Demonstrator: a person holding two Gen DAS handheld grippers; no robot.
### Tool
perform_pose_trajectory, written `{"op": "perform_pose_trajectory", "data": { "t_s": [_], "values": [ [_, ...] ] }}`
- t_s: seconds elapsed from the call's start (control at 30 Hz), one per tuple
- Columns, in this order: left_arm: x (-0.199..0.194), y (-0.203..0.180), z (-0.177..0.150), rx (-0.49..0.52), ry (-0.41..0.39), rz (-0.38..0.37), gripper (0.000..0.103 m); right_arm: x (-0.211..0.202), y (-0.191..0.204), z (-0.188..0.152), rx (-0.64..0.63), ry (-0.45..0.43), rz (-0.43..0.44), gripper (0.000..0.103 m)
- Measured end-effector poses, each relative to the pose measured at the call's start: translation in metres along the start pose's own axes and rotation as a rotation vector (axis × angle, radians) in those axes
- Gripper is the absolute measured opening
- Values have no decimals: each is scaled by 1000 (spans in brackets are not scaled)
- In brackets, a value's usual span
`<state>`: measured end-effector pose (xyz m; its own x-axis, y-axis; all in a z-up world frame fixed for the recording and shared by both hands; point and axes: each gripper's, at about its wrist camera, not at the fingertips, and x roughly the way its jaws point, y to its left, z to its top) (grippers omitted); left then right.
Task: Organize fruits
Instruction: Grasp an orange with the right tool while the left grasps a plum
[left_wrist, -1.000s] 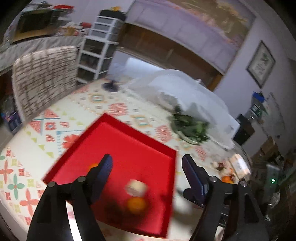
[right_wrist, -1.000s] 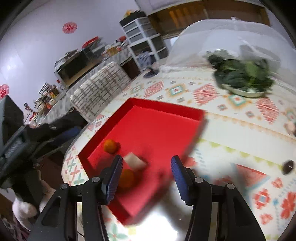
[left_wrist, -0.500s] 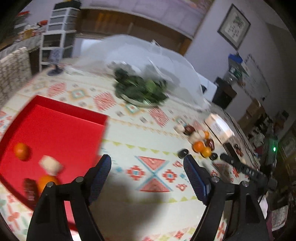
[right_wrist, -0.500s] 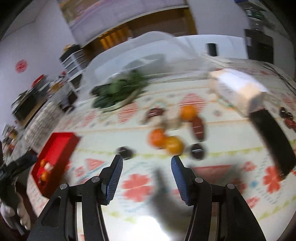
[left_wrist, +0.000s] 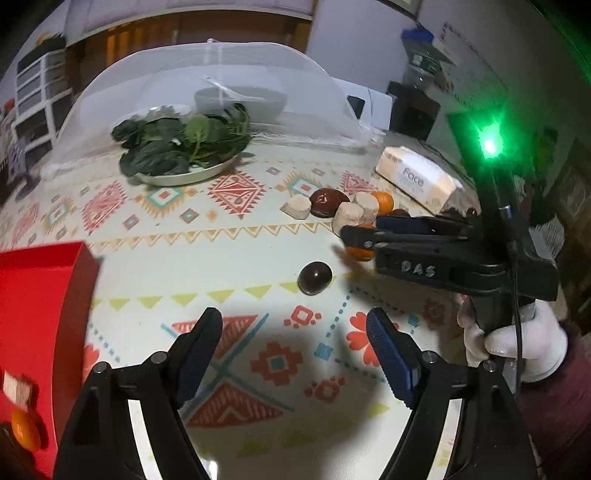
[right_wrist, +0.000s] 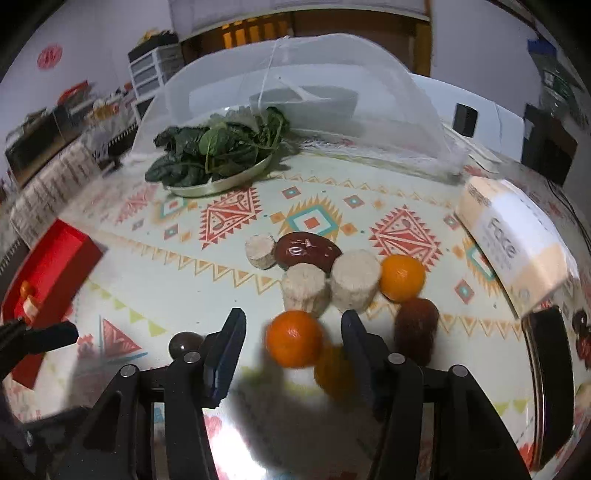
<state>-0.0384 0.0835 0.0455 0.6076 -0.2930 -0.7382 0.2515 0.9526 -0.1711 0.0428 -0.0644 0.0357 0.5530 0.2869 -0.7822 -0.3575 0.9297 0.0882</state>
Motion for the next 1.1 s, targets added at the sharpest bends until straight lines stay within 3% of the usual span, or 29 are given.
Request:
{"op": "perform_pose_trajectory", "data": {
  "t_s": [0.07,0.17,0.27,0.33,0.47,0.63,0.87,1.1],
  "values": [
    [10,-4,3,27,8,7,80,10,6,1,-41,30,-20,52],
    [23,-6,10,50,19,7,80,13,10,-1,-79,27,-55,36],
    [33,-12,16,80,22,-13,75,6,1,-2,-36,17,-17,35],
    [42,-16,19,100,37,-30,64,2,-7,-4,5,8,9,35],
    [62,-22,23,122,70,-37,53,-11,-25,-6,111,-22,96,35],
    [70,-28,24,149,80,4,25,-25,-35,-7,175,-51,141,35],
    [45,-18,22,82,29,3,25,-41,-31,-9,198,-71,167,35],
    [-30,28,8,-91,-96,-24,25,-61,1,-9,183,-75,249,35]
  ]
}}
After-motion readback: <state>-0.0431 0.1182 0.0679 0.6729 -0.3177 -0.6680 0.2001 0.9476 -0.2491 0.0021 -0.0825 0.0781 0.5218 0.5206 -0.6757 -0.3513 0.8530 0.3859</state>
